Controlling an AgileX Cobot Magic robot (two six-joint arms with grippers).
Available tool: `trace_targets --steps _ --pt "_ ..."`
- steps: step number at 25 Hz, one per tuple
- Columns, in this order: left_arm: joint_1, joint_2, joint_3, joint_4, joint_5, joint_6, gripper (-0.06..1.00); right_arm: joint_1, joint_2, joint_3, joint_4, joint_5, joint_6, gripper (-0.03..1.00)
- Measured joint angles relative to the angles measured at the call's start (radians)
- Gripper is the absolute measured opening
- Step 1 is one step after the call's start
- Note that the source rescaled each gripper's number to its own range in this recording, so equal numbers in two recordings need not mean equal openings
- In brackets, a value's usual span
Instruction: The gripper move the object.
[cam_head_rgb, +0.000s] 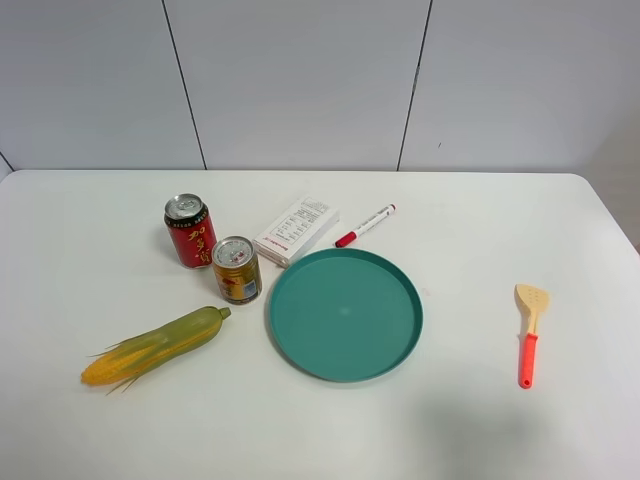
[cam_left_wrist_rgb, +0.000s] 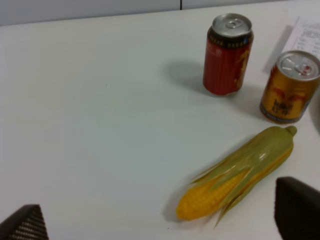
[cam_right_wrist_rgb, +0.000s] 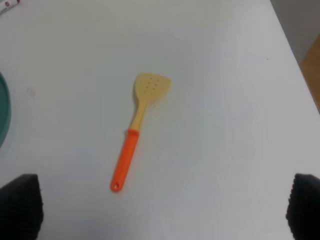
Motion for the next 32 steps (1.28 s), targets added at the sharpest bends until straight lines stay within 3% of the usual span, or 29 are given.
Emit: trace_targets --steps 32 --pt "0.000 0.000 0.000 0.000 0.000 0.000 1.00 0.000 -0.108 0.000 0.000 0.000 0.002 0.94"
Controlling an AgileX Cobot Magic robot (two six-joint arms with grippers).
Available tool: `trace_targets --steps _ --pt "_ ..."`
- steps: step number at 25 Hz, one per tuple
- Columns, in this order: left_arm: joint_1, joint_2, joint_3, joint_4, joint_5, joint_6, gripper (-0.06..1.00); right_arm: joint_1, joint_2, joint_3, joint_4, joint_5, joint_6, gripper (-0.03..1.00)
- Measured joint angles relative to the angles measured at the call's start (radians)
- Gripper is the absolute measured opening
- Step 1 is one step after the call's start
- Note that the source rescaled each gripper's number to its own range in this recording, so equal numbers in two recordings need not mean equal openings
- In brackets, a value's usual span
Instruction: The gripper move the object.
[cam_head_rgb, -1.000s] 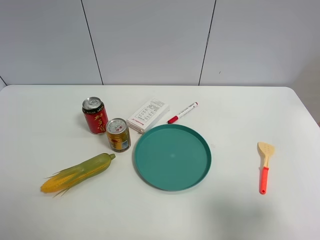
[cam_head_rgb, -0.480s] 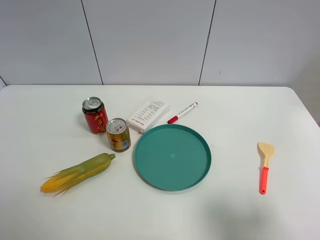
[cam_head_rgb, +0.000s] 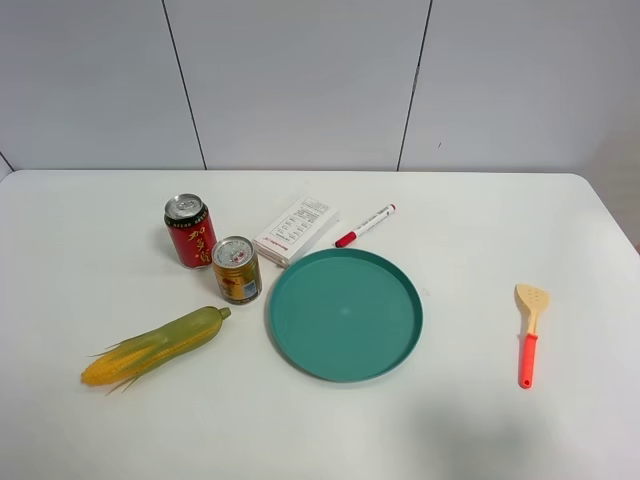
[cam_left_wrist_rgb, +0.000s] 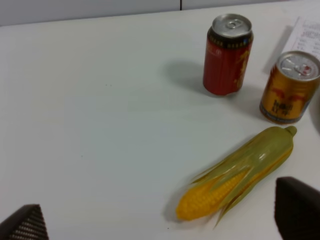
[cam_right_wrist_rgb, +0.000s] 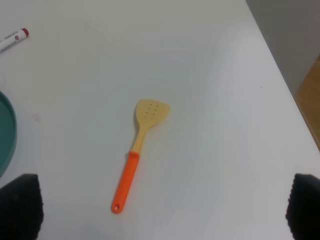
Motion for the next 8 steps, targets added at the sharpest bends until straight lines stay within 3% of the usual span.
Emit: trace_targets --steps 8 --pt "0.000 0.000 0.000 0.000 0.000 0.000 1.00 0.000 0.000 0.000 0.000 0.000 0.000 0.94"
